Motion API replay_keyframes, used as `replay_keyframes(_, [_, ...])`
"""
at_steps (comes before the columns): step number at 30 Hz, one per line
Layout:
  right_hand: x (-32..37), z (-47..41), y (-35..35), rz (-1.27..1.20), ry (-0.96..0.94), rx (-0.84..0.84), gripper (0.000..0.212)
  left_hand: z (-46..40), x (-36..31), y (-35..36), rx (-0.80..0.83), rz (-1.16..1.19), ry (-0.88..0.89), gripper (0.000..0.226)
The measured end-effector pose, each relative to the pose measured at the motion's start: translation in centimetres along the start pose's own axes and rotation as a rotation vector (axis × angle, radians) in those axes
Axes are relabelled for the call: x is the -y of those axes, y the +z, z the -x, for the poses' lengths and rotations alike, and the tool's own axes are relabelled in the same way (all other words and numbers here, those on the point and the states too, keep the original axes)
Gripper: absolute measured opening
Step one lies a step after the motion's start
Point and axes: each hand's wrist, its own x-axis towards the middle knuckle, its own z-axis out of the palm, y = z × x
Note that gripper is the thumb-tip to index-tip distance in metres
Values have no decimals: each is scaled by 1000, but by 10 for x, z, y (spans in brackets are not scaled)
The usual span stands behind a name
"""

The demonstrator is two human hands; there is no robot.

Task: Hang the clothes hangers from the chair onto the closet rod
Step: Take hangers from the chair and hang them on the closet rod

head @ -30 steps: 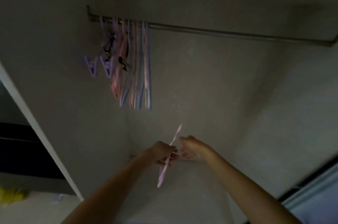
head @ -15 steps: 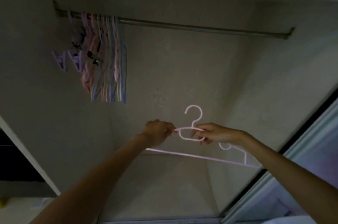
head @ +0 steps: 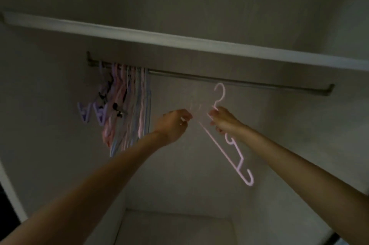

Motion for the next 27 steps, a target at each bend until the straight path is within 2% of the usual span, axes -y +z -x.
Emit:
replay_keyframes(4, [55,-47,26,289,-40,-78,35,-32,13,-44,-248,-32,-3,32])
replay_keyframes(6, [74,-57,44,336,-15,-78,40,-44,25,-58,-364,-21,-4,31])
replay_keyframes(8, [83,-70,64,348,2,-67,42,-54,40,-67,-405,13,-12,30])
replay_keyframes(13, [89,-85,90,364,50,-43,58,-61,70,-75,-371,2,-16,27])
replay_keyframes(18, [103,-81,80,340,87,32,35,-66,72,-81,-363,14,-19,29])
replay_keyframes(21, [106,-83,84,348,86,104,35,-83,69,-80,-333,13,20,32])
replay_keyframes(24, [102,-85,88,285,117,160,41,-99,67,-80,-255,-49,99,42])
replay_keyframes(27, [93,-80,76,309,57,94,61,-110,63,-84,-177,-132,197,50])
